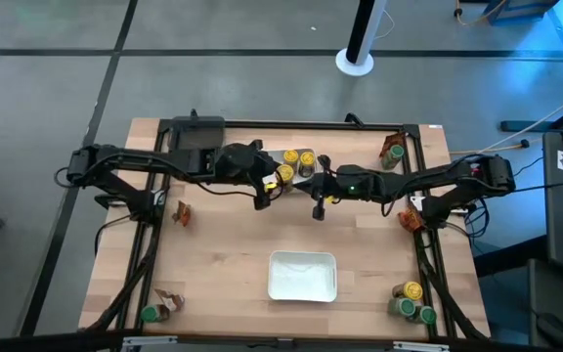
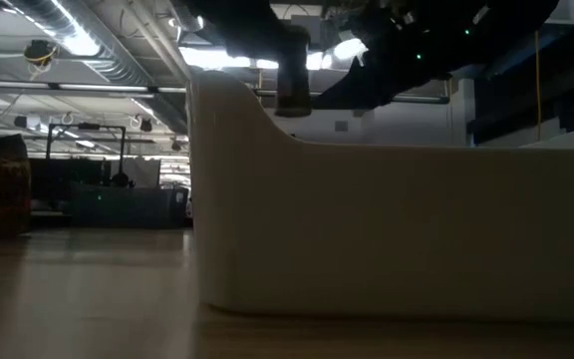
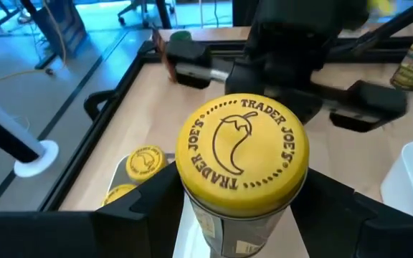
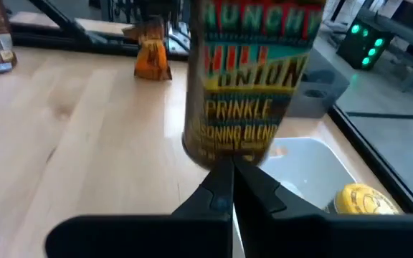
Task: Sort spices by type
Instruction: Put the seasoning bottle into the top white bin
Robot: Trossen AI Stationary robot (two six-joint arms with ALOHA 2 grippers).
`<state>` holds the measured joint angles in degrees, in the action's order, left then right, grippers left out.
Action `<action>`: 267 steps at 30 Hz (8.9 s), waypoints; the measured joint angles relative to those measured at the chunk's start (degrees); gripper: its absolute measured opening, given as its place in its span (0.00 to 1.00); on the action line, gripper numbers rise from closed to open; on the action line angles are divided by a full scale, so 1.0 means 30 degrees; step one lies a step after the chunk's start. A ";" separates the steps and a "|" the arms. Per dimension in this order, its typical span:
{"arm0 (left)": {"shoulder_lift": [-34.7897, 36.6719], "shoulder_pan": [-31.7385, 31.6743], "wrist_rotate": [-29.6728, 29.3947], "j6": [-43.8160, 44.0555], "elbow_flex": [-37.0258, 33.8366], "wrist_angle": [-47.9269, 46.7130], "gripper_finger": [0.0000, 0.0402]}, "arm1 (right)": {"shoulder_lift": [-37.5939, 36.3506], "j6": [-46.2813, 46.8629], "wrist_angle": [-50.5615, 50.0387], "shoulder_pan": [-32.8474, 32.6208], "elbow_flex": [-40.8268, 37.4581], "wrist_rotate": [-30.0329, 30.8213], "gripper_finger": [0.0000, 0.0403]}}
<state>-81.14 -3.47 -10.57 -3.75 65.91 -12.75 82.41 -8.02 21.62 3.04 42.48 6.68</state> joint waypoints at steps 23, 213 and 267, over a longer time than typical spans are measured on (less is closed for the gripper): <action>-0.2044 -0.4577 -0.0816 0.0541 -0.2543 0.1292 0.51 | -0.4597 0.0725 -0.7338 -0.0004 0.0013 0.0641 0.02; 0.2171 -0.0086 -0.0758 0.0784 -0.4772 0.2800 0.74 | 0.1188 3.5809 -3.5943 -1.4913 1.1049 -0.1910 0.59; -0.1990 0.0461 0.0697 -0.0789 -0.5278 0.6990 0.01 | 0.1478 0.9002 -2.0645 -0.3065 1.3194 0.5532 0.61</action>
<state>-87.11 -2.09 -8.48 -6.12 50.08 8.22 86.85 18.99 -40.32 -6.16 82.06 23.27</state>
